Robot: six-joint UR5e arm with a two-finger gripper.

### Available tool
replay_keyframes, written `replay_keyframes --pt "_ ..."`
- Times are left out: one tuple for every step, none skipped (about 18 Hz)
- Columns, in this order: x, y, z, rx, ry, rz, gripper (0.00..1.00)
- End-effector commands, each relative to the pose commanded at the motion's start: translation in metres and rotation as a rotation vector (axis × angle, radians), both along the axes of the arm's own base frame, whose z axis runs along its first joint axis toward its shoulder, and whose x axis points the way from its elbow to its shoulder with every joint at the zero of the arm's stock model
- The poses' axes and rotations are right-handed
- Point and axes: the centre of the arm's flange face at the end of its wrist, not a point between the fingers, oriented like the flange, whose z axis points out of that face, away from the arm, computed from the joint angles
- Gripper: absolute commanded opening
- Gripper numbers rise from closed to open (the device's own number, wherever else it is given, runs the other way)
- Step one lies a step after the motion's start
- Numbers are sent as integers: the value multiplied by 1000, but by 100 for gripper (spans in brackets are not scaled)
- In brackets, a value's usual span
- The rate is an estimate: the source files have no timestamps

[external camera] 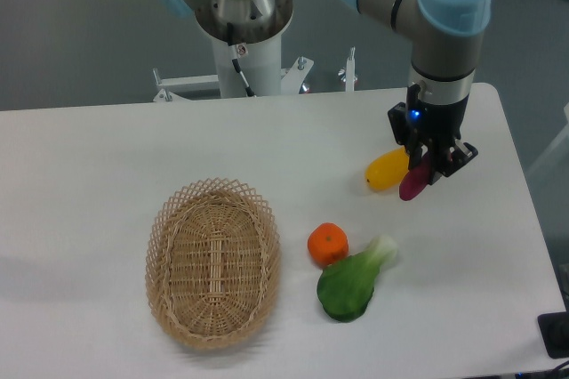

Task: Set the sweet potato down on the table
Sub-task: 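Hold the purple sweet potato in the gripper above the table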

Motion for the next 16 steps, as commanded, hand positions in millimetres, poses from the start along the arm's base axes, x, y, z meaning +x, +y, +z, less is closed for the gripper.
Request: replay_keyframes --pt "0 0 0 1 1 0 28" --pt "0 0 -1 0 0 0 28" --pt "0 0 -4 -3 -5 0 28" --pt "0 0 -4 -3 -5 0 28" --pt "1 0 -5 -5 -6 0 28" --pt "1 -1 -8 -12 -10 1 28" --pt "1 -3 -12 -17 -15 -1 28" --pt "0 -5 -14 -18 -14 -3 28" --pt "-2 -9 -19 -21 -21 5 28" --pt "-2 -13 -25 -24 -30 9 28" --pt "-1 -15 -32 -30 -38 11 28" --pt "0 -15 -40 -28 -34 11 28" --pt "0 -15 -46 -21 -20 10 28" --pt "-1 -17 -57 -18 -6 12 28" --pt "-6 -23 -67 -9 13 24 28" --pt "-11 -25 -81 -6 24 22 28"
